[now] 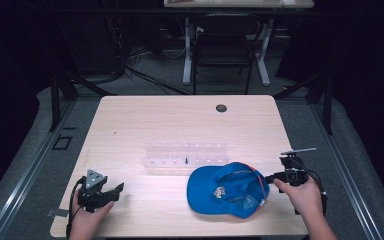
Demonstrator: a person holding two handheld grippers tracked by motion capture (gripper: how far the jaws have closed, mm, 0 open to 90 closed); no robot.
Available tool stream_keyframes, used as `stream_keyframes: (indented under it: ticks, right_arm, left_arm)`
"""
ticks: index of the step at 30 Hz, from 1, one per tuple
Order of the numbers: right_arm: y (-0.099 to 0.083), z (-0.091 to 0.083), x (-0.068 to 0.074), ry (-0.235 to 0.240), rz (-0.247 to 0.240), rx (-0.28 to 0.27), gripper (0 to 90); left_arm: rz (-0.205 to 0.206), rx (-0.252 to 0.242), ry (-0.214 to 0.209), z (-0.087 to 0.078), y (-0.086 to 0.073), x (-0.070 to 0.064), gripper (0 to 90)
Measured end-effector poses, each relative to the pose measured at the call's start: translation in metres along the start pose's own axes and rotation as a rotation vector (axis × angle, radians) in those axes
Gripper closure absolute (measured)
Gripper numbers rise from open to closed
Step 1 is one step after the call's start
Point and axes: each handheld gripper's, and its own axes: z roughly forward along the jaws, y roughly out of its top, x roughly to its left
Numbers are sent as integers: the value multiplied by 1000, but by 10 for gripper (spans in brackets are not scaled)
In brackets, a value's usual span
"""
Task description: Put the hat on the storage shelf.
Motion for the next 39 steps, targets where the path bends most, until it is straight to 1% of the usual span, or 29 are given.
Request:
stream_keyframes:
  ticks: [2, 3, 4, 7, 12, 13, 14, 15, 16, 17, 19, 20, 21, 22, 23, 25, 26, 27, 28, 29, 30, 32, 35, 36, 37, 39]
  right_arm:
    - [-1, 6, 0, -3, 6, 11, 610]
    - [-1, 6, 0, -3, 6, 11, 610]
    - [-1, 11, -2, -8, -2, 35, 606]
    - [-2, 15, -3, -2, 7, 35, 603]
    - [-1, 23, -5, 11, 10, 55, 599]
    - [-2, 25, -5, 17, 19, 56, 598]
    - [-1, 27, -5, 15, 20, 61, 598]
    - [-1, 27, -6, 10, 7, 73, 598]
    - [-1, 29, -5, 17, 16, 65, 599]
    - [-1, 30, -4, 17, 15, 77, 601]
    - [-1, 32, -3, 16, 23, 76, 608]
    - [-1, 33, -4, 5, 19, 88, 612]
    - [-1, 35, -4, 8, 30, 82, 621]
    - [-2, 36, -5, 9, 32, 87, 633]
    - [-2, 37, -5, 9, 42, 84, 659]
    - [-3, 38, -5, 27, 55, 75, 698]
    - [-3, 39, -6, 30, 53, 69, 734]
    - [-3, 39, -6, 30, 53, 69, 734]
    - [-3, 38, -6, 40, 43, 67, 771]
    - [-3, 38, -6, 40, 43, 67, 771]
    - [-3, 39, -5, 41, 56, 48, 792]
    - [-2, 38, -4, 35, 53, 44, 831]
    - [-1, 36, -2, 31, 39, 53, 876]
    - [0, 35, -3, 25, 22, 68, 883]
    - [0, 35, 0, 24, 30, 59, 888]
    - [1, 33, 2, 14, 15, 62, 891]
  left_arm:
    - [0, 2, 0, 0, 0, 0, 325]
    - [1, 3, 0, 1, 0, 0, 325]
    - [1, 4, 1, 1, 0, 0, 325]
    - [5, 7, 1, 2, 0, -1, 327]
    - [13, 16, 1, 3, 0, -2, 329]
    - [12, 14, 0, 2, 0, -2, 329]
    - [13, 14, 1, 2, 0, -2, 329]
    - [13, 14, 1, 2, 0, -2, 329]
    - [13, 14, 2, 2, 0, -2, 329]
    - [13, 14, 2, 2, 0, -2, 330]
    - [13, 15, 2, 2, 0, -2, 330]
    - [13, 14, 2, 2, 0, -2, 330]
    - [13, 15, 2, 2, 0, -2, 330]
    - [14, 15, 2, 2, 0, -2, 330]
    - [14, 15, 2, 2, -1, -2, 331]
    - [15, 16, 2, 3, -1, -2, 331]
    - [16, 17, 2, 3, -1, -2, 332]
    - [17, 17, 3, 3, -1, -2, 332]
    - [17, 16, 3, 3, -1, -3, 333]
    - [18, 16, 3, 3, -1, -3, 333]
    - [24, 17, 4, 3, 0, -3, 333]
    - [22, 15, 3, 3, -1, -3, 333]
    - [23, 18, 3, 3, -1, -3, 334]
    - [23, 19, 3, 3, -1, -4, 334]
    - [23, 19, 3, 3, -1, -4, 334]
    - [24, 21, 5, 3, -1, -4, 335]
